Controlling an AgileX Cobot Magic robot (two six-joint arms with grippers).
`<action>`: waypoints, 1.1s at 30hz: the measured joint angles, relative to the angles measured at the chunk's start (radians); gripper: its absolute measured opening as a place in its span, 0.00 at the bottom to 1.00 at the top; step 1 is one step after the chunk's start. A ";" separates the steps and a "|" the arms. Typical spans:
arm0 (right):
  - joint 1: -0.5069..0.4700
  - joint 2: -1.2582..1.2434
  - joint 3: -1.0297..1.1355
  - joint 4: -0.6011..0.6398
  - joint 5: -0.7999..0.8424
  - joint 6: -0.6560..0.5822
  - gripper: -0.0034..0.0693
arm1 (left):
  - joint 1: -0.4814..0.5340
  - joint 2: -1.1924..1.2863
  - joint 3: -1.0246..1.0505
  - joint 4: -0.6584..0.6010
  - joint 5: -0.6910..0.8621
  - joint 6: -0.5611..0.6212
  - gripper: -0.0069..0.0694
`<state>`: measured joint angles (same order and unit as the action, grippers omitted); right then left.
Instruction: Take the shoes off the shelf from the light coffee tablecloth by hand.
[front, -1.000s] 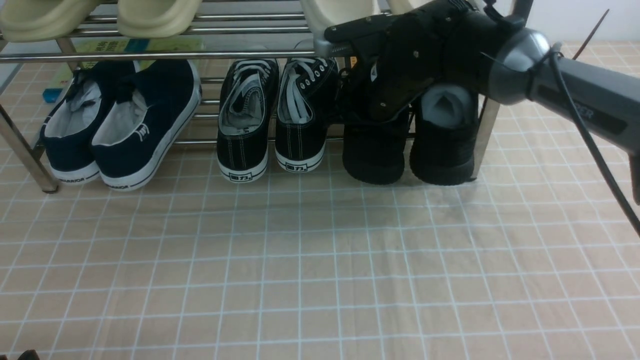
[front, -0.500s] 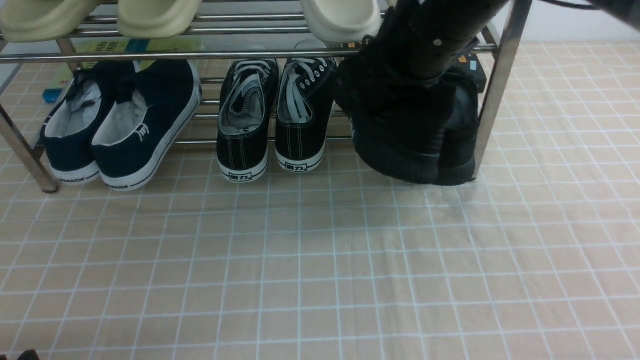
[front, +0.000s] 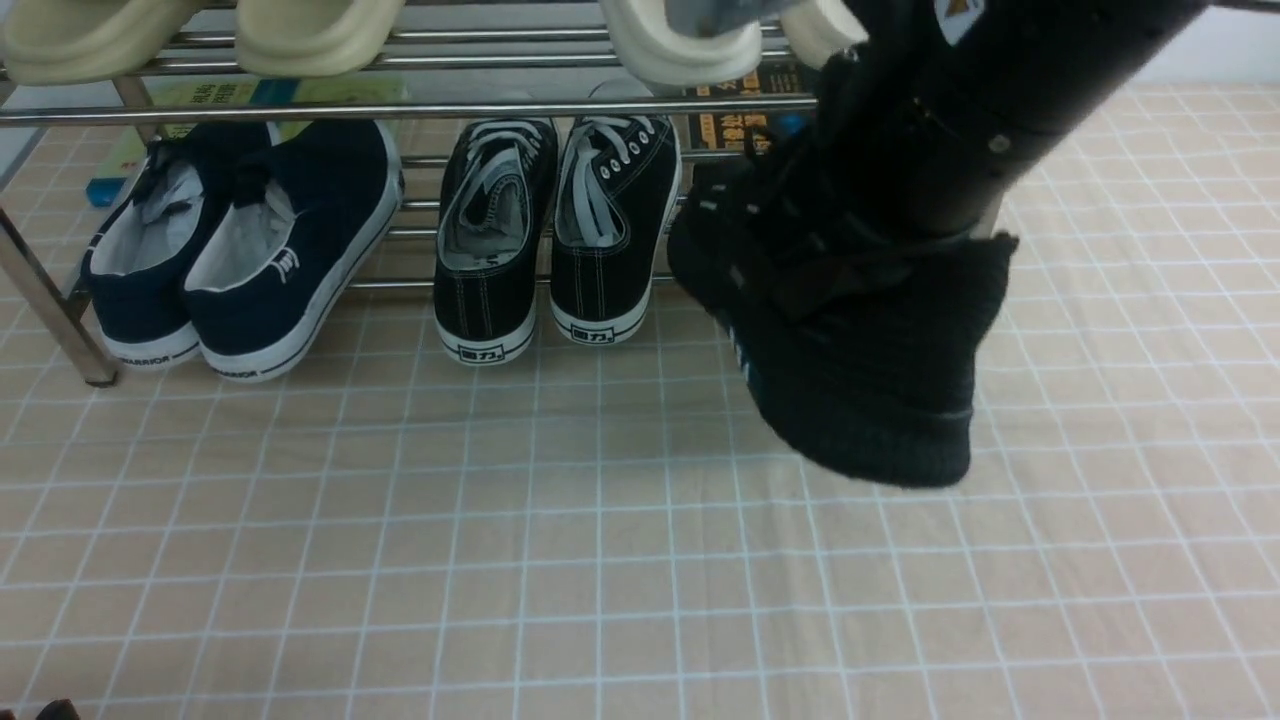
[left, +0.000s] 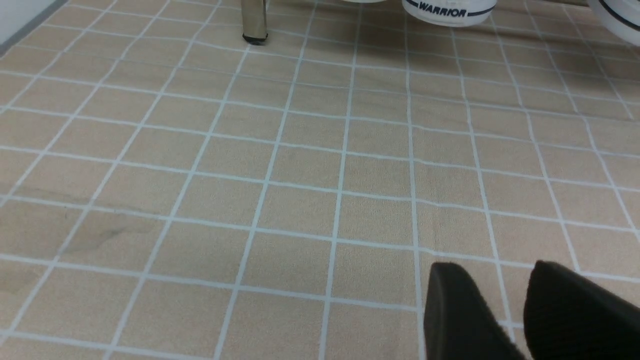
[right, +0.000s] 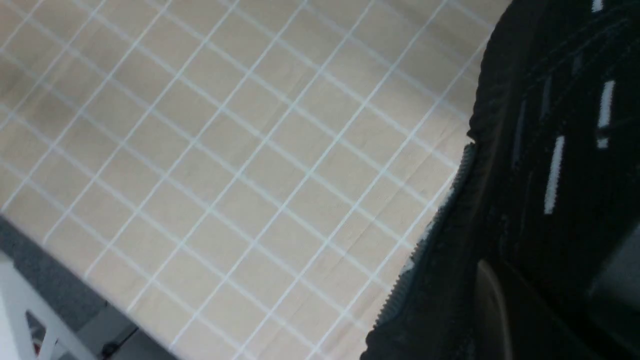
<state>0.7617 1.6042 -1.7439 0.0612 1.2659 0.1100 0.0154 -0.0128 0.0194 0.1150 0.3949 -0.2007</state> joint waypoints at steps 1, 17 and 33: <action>0.018 -0.015 0.033 -0.001 0.000 0.017 0.05 | 0.000 0.000 0.000 0.000 0.000 0.000 0.41; 0.101 0.063 0.302 -0.106 -0.241 0.199 0.06 | 0.000 0.000 0.000 0.000 0.000 0.000 0.41; 0.101 0.221 0.302 -0.379 -0.430 0.449 0.06 | 0.000 0.000 0.000 0.003 0.000 0.000 0.41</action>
<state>0.8623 1.8253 -1.4421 -0.3178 0.8359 0.5587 0.0154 -0.0128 0.0194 0.1179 0.3949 -0.2007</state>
